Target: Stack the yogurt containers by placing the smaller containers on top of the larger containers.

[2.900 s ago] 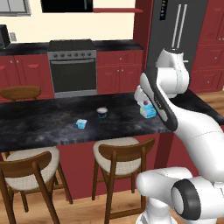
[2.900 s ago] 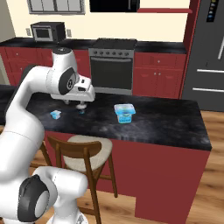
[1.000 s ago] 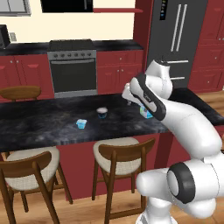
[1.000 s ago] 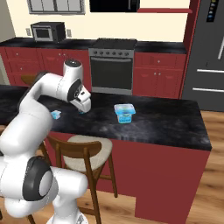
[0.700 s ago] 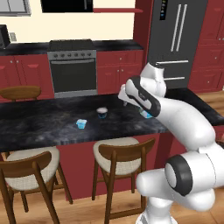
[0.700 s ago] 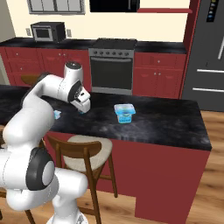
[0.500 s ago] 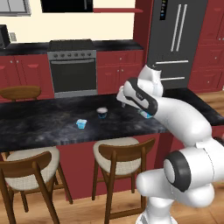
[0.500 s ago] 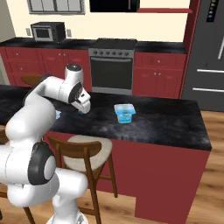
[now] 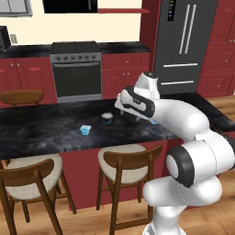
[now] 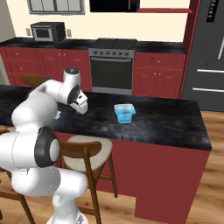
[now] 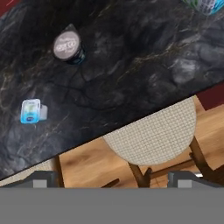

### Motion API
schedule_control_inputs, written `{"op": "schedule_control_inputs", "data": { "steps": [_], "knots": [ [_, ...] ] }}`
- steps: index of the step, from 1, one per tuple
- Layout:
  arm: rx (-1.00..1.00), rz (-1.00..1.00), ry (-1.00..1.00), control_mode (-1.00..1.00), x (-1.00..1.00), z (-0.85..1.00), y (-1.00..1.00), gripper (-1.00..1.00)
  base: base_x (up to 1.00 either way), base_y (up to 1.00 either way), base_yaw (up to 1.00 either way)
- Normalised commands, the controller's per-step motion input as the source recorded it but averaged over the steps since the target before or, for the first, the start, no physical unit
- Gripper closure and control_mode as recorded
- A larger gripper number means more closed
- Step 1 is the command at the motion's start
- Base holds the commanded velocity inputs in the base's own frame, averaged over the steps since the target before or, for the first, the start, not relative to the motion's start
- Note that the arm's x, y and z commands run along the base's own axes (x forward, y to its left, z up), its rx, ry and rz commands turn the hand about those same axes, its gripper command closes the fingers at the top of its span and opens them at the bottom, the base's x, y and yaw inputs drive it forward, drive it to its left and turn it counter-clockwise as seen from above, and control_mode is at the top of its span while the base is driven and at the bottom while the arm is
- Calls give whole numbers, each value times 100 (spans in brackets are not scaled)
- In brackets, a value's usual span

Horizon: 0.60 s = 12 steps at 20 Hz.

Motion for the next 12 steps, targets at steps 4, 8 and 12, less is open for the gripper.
{"op": "schedule_control_inputs", "data": {
  "steps": [4, 8, 12],
  "knots": [
    [0, 0, 0, -100, 14, -8, 7, -100, 0, 0, 0],
    [0, 0, 0, -100, 18, -6, 2, -100, 0, 0, 0],
    [0, 0, 0, -100, 26, -10, 4, -100, 0, 0, 0]
  ]
}}
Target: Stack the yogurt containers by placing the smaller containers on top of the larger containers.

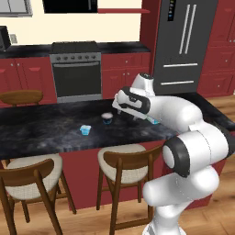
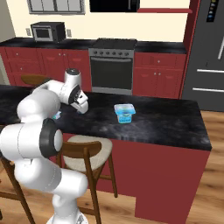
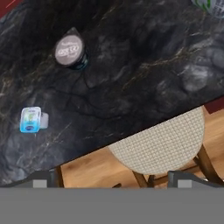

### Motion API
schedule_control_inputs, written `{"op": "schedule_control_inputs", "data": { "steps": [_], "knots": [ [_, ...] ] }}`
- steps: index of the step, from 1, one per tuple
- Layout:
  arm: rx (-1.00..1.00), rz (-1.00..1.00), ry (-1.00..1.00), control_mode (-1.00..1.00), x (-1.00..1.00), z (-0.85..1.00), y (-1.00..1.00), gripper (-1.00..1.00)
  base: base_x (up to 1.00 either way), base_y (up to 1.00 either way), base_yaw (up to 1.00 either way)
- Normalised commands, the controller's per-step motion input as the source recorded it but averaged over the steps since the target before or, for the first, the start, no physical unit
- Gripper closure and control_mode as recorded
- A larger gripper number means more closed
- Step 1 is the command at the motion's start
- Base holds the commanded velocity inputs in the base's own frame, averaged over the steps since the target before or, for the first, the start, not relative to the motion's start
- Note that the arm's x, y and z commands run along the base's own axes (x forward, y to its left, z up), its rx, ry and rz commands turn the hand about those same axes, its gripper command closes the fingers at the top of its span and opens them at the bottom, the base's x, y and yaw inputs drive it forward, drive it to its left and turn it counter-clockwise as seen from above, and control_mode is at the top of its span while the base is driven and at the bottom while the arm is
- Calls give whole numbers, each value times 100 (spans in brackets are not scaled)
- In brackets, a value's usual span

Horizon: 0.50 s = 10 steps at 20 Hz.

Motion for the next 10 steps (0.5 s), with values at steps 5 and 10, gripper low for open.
{"op": "schedule_control_inputs", "data": {
  "steps": [5, 10],
  "knots": [
    [0, 0, 0, -100, 26, -9, 1, -100, 0, 0, 0],
    [1, 0, 0, -100, 29, -11, 0, -100, 0, 0, 0]
  ]
}}
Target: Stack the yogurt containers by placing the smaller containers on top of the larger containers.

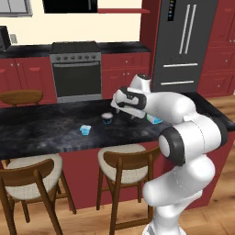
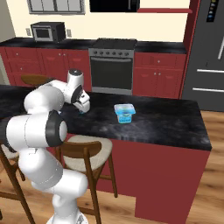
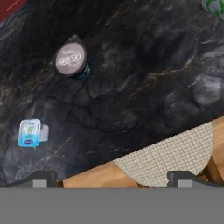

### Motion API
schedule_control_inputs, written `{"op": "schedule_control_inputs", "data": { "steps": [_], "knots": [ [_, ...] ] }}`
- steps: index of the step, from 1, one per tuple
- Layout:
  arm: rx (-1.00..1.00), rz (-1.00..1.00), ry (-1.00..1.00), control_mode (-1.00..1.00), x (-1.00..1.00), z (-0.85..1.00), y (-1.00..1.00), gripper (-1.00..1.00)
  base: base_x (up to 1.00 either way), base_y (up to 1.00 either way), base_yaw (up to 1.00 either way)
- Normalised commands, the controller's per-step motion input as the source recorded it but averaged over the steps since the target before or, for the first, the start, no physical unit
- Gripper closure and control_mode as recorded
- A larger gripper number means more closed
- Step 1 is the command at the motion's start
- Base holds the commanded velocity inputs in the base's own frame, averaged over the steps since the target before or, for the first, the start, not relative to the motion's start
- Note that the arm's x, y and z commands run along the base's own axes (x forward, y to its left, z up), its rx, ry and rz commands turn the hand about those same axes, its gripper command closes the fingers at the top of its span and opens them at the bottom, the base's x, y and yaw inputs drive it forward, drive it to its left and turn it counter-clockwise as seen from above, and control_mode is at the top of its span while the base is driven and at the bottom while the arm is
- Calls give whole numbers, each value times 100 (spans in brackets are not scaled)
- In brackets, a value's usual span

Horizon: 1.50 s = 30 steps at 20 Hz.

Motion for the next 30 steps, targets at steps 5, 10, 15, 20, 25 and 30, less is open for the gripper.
{"op": "schedule_control_inputs", "data": {
  "steps": [5, 10, 15, 20, 25, 30],
  "knots": [
    [1, 0, 0, -100, 31, -17, 4, -100, 0, 0, 0],
    [0, 0, 0, -100, 29, -16, 4, -100, 0, 0, 0],
    [0, 0, 0, -100, 31, -17, 6, -100, 0, 0, 0],
    [0, 0, 0, -100, 29, -16, 9, -100, 0, 0, 0],
    [1, 0, 0, -100, 24, -11, 5, -100, 0, 0, 0],
    [3, 0, 0, -100, 21, -16, 2, -100, 0, 0, 0]
  ]
}}
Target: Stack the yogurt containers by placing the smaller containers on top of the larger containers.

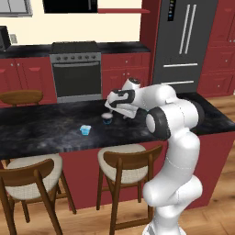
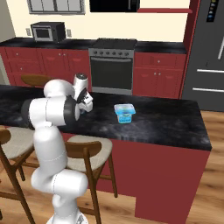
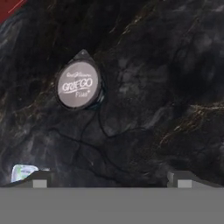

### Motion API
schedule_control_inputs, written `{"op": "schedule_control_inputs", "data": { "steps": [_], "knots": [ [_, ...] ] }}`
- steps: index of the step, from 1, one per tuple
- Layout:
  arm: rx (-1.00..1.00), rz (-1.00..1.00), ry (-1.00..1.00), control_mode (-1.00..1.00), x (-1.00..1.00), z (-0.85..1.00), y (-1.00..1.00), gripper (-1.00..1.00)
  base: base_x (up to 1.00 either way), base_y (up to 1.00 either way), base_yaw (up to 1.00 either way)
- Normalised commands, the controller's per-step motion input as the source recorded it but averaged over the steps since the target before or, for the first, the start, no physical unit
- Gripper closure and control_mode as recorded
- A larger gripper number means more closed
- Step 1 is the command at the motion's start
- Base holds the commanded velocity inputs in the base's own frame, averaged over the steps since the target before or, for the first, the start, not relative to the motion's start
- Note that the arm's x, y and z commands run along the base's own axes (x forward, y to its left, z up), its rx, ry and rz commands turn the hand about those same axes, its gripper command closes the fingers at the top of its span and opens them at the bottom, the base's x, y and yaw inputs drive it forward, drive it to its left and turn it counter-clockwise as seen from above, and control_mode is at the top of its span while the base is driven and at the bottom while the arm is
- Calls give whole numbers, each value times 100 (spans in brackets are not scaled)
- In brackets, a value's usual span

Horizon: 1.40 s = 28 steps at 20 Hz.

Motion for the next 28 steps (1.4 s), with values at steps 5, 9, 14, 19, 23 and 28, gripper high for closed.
{"op": "schedule_control_inputs", "data": {
  "steps": [5, 9, 14, 19, 23, 28],
  "knots": [
    [4, 0, 0, -100, 15, -18, 4, -100, 0, 0, 0],
    [2, 0, 0, -100, 15, -16, 2, -100, 0, 0, 0],
    [0, 0, -2, -100, 17, -15, 6, -100, 0, 0, 0],
    [0, 0, -2, -100, 18, -12, 7, -100, 0, 0, 0],
    [1, 0, -1, -100, 15, -9, 3, -100, 0, 0, 0],
    [4, 0, 0, -100, 16, -6, 0, -100, 0, 0, 0]
  ]
}}
